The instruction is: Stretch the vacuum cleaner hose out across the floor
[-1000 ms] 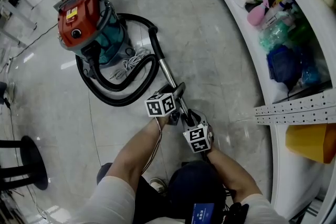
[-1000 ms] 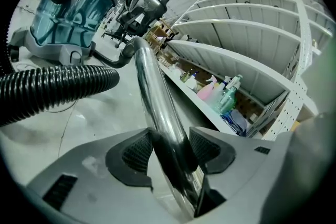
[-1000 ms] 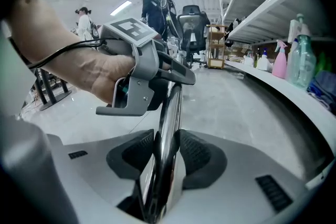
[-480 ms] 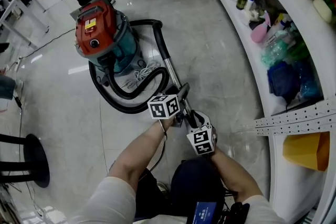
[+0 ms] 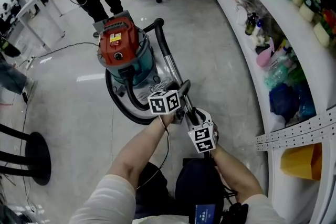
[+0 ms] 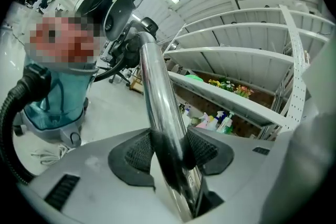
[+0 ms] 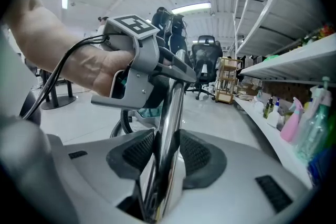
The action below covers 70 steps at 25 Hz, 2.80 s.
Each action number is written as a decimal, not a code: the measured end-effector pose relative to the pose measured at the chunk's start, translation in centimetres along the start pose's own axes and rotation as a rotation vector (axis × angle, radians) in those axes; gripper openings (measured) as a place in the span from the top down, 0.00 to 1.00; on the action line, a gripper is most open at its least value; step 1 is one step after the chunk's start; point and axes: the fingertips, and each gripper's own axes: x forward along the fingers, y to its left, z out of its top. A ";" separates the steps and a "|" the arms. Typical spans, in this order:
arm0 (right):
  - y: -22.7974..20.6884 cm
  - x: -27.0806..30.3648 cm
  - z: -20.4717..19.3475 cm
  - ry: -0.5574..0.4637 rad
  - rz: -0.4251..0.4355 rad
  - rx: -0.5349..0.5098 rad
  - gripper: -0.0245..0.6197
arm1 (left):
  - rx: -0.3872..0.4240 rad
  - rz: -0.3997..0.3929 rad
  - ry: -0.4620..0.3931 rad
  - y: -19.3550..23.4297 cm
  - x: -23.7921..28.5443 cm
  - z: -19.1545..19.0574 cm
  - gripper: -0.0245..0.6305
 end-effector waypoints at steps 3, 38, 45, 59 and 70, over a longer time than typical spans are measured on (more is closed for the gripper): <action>0.4 0.2 2.2 -0.011 0.003 -0.015 0.72 | 0.019 0.002 -0.015 -0.1 -1.0 2.5 0.67; 9.0 -13.7 41.4 0.053 0.251 -0.129 0.72 | -0.187 0.170 -0.175 -8.5 -23.4 36.5 0.67; 10.5 -14.2 45.0 0.141 0.252 -0.108 0.72 | -0.231 0.194 -0.080 -8.1 -24.9 39.1 0.67; 7.9 -6.5 51.4 0.202 0.327 -0.146 0.72 | -0.241 0.262 -0.054 -2.7 -21.8 47.0 0.67; 9.7 -3.1 53.9 0.187 0.437 -0.227 0.72 | -0.242 0.366 -0.106 0.9 -24.5 50.2 0.67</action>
